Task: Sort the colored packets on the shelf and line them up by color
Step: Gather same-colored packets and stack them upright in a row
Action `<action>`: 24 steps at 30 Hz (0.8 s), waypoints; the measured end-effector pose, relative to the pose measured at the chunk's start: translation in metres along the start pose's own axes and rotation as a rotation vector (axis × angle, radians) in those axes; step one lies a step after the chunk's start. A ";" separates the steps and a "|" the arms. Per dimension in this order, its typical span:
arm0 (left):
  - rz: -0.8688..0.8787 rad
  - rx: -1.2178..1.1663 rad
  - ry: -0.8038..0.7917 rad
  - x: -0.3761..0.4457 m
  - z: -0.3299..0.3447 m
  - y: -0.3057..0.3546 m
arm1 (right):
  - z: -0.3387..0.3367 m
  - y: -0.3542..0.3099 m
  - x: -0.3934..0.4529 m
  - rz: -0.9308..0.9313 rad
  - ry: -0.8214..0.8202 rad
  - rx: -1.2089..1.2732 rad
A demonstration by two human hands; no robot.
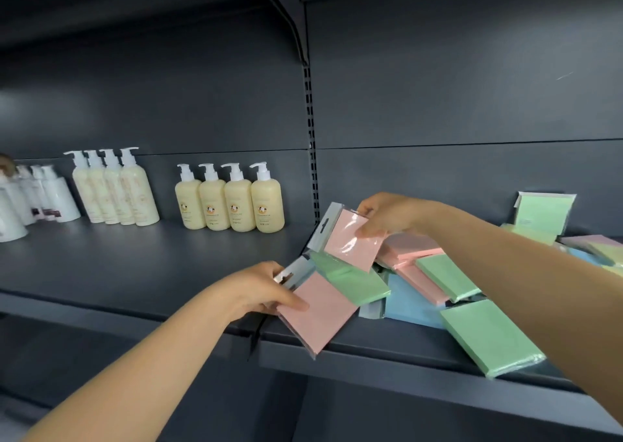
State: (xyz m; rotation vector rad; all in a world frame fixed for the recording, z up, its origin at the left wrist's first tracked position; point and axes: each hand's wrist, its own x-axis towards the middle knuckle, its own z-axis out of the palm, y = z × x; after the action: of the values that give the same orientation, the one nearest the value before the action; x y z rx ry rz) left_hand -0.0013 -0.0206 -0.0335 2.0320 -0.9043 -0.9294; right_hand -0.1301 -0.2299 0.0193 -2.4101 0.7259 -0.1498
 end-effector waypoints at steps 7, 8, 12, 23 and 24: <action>0.060 -0.342 0.092 -0.030 0.009 0.015 | -0.015 0.020 -0.068 0.013 0.131 0.363; 0.085 -0.373 0.105 -0.036 0.013 0.019 | -0.017 0.021 -0.080 0.018 0.145 0.410; 0.184 -0.525 0.180 -0.067 0.039 0.034 | -0.021 0.029 -0.137 0.012 0.224 0.532; 0.276 -0.934 0.106 -0.149 0.155 0.055 | -0.010 0.077 -0.301 0.145 0.559 0.625; 0.267 -0.953 0.094 -0.153 0.165 0.059 | -0.010 0.083 -0.312 0.162 0.574 0.635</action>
State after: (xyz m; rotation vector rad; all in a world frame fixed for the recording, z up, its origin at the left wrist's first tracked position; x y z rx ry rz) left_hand -0.2296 0.0224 -0.0170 1.0984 -0.5012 -0.8685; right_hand -0.4342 -0.1240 -0.0010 -1.6900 0.9431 -0.8876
